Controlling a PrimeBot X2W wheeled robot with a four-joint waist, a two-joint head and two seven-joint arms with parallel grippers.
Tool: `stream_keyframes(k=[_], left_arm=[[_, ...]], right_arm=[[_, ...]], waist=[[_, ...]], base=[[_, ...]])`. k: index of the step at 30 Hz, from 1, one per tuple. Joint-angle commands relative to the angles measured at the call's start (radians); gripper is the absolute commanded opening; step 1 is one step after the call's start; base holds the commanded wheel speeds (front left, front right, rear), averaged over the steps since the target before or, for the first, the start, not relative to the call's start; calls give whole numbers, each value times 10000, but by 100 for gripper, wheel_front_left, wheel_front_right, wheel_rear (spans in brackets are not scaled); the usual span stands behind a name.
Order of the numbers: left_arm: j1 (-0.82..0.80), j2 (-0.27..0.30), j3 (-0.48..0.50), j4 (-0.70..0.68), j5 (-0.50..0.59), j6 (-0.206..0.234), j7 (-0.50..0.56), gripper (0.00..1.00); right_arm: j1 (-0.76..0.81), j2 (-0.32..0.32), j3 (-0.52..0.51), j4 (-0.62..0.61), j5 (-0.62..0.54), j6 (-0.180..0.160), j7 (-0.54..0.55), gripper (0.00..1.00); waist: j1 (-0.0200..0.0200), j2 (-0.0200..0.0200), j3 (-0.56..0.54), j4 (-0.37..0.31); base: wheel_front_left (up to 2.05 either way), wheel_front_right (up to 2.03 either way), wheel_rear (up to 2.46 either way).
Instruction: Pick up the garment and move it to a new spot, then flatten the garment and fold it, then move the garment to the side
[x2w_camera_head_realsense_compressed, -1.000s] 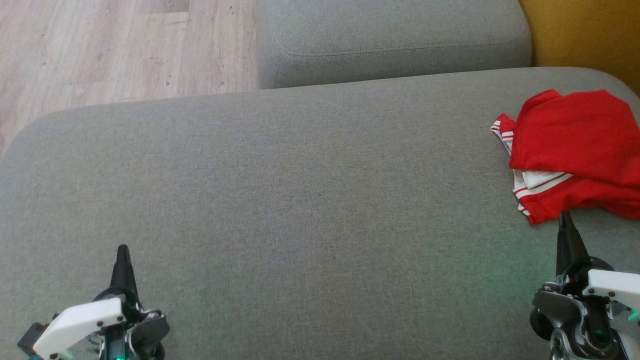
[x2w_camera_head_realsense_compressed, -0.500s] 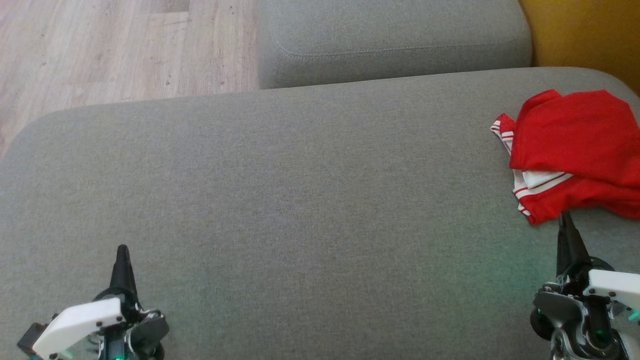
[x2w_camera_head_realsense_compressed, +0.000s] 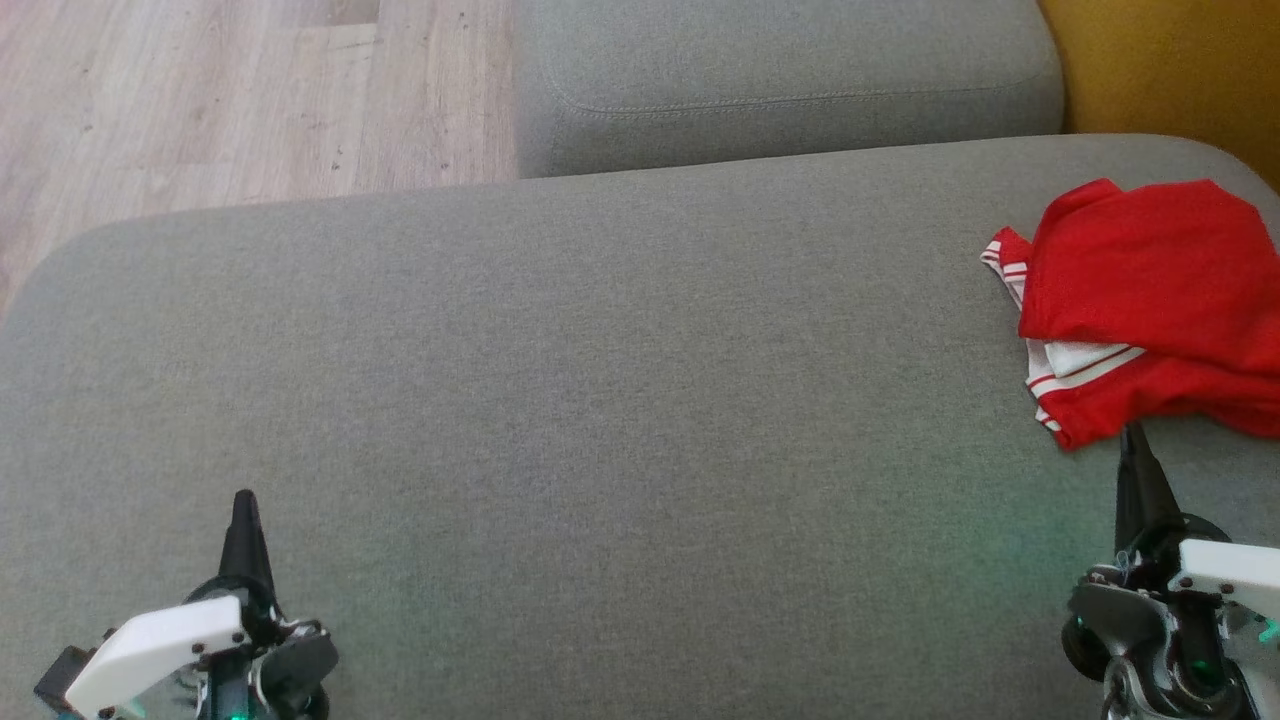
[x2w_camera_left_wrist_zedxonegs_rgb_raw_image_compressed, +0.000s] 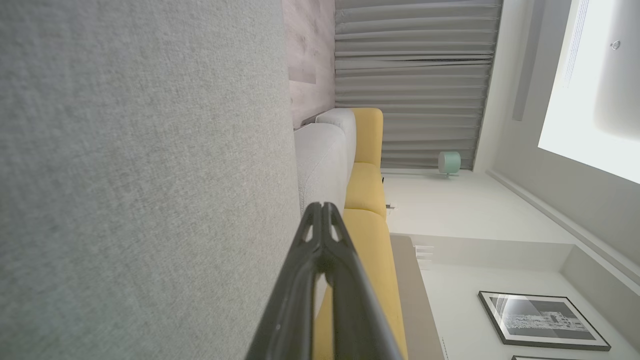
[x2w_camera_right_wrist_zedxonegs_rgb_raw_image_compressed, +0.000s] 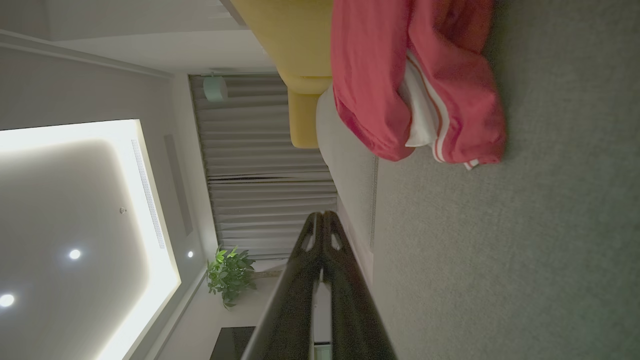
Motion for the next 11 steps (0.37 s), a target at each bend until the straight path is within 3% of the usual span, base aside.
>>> stream_keyframes(k=[1, 11], left_arm=[[-510, 74, 363, -275, 97, -67, 70, 0], [-512, 56, 389, -273, 119, -67, 90, 0]], right_arm=[[-535, -24, 179, -316, -39, 69, 96, 0], [-537, -9, 159, -315, -56, 69, 113, 0]], waist=[[0, 0, 0, 0], [0, 0, 0, 0]], base=[[0, 0, 0], [0, 0, 0]])
